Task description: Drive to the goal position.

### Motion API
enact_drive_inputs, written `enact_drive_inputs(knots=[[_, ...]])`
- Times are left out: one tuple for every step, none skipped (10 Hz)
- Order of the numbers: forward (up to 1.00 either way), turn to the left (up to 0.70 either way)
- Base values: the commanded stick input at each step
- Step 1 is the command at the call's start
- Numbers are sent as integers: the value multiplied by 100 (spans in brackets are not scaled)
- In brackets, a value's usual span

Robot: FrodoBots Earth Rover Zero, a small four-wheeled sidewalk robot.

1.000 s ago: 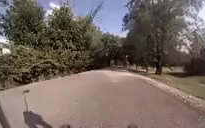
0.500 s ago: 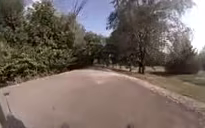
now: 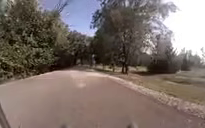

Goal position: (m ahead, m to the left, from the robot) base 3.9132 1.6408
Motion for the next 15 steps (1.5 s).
enact_drive_inputs(knots=[[70, 6], [70, 24], [70, 35], [70, 35], [70, 35], [70, 35], [70, 32], [70, 20], [70, 7], [70, 0], [70, 0], [70, 0], [70, 0], [70, 0], [70, 0]])
